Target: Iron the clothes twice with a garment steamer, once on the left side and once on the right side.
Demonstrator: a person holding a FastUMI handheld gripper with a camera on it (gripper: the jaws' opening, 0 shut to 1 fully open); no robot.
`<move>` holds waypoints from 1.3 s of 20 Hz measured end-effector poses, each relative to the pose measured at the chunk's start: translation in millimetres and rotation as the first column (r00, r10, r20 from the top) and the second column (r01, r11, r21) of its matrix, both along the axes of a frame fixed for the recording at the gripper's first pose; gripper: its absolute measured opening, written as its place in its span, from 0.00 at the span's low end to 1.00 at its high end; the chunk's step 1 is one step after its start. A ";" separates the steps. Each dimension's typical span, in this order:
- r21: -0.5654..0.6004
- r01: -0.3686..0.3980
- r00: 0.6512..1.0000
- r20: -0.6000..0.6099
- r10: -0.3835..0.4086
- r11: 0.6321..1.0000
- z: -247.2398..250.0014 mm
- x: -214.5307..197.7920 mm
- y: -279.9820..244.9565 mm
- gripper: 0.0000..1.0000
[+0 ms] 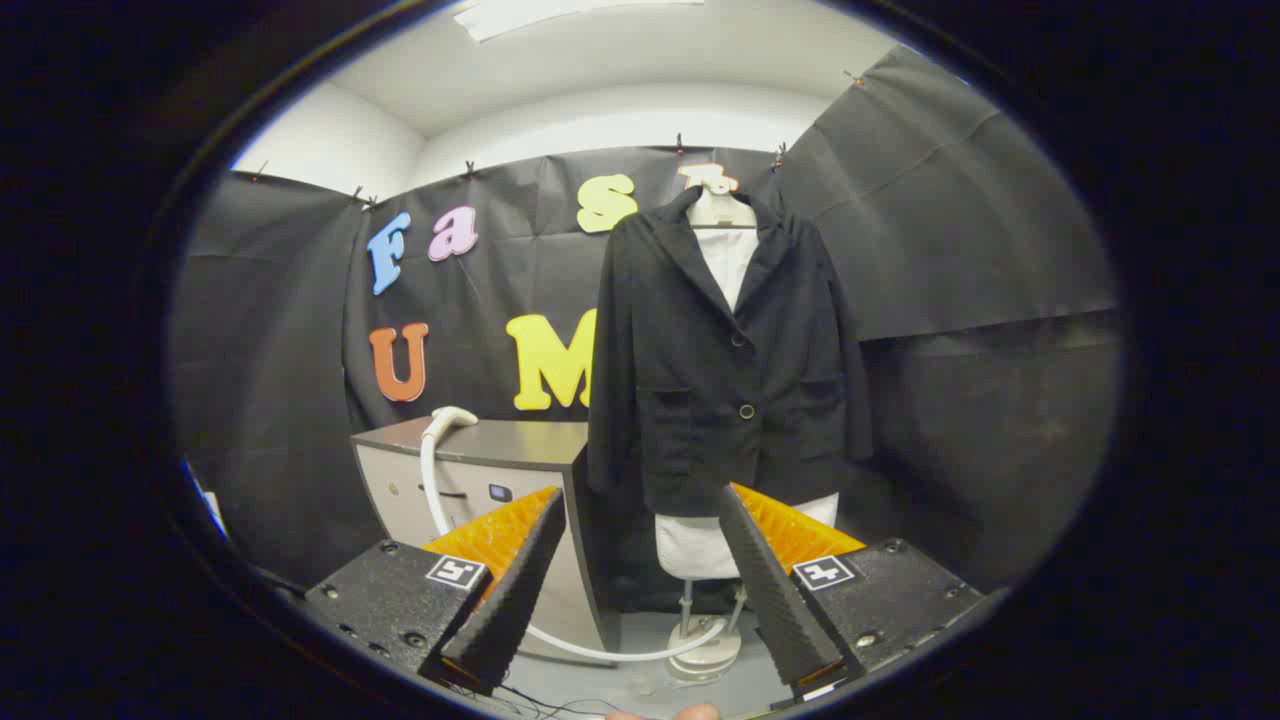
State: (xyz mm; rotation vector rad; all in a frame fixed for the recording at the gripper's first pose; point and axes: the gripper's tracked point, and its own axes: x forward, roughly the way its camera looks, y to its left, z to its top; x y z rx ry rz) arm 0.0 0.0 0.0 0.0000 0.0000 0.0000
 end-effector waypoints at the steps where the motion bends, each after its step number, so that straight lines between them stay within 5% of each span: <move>1: 0.000 0.005 1.000 -0.005 -0.005 1.000 -1.0 0.4 -1.1 0.97; 15: -0.024 0.030 0.999 -0.043 -0.031 0.999 -0.9 15.5 22.4 0.97; 23: -0.032 0.028 0.998 -0.055 -0.030 0.999 13.0 44.3 89.3 0.97; 26: -0.029 -0.031 0.998 -0.063 0.029 0.999 20.8 58.3 132.7 0.97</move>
